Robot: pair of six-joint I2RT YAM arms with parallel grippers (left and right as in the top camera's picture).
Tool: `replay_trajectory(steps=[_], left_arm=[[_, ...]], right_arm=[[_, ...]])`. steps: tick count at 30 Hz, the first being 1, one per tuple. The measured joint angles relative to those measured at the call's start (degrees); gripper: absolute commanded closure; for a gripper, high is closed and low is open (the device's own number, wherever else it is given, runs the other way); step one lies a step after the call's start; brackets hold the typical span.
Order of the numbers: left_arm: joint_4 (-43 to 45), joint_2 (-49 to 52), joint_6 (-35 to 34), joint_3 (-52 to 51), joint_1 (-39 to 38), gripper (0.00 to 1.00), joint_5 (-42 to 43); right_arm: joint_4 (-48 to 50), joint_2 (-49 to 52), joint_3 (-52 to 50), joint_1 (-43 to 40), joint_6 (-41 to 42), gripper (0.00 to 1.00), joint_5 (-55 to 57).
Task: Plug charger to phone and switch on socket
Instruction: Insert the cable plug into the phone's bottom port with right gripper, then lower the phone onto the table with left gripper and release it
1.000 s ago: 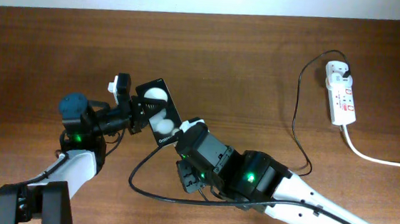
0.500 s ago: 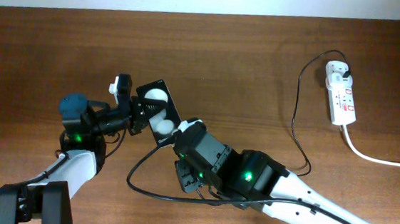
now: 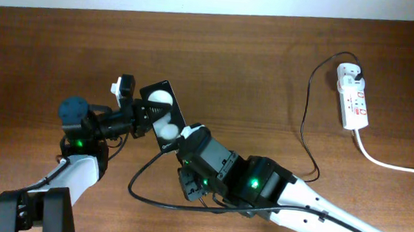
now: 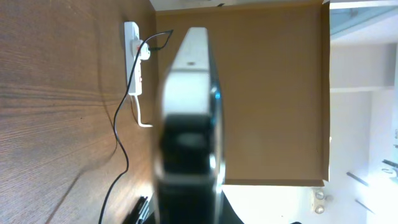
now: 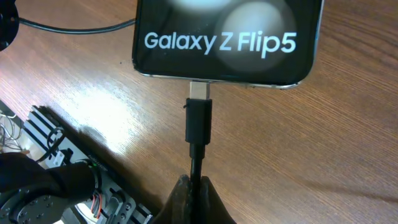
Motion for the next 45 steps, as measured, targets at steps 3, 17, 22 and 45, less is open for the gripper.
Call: replay_trajectory(steps=[3,17,22,45], left_arm=[[0.00,0.00,0.70,0.02,-0.02,1.00,1.11],[0.00,0.00,1.27,0.07,0.11,1.00,-0.24],[0.00,0.00,1.25,0.20,0.33,1.00,-0.96],[4.26,0.11,5.62,1.60,-1.33,1.00,3.48]], right_arm=[[-1.38,0.00,0.02,0.02,0.07,0.96,0.24],[0.70,0.00,-0.09,0.04,0.09,0.96,2.16],[2.05,0.00,-0.11,0.04,0.11,0.96,2.82],[9.64,-0.68,-1.81,1.07,-3.19,0.41,7.58]])
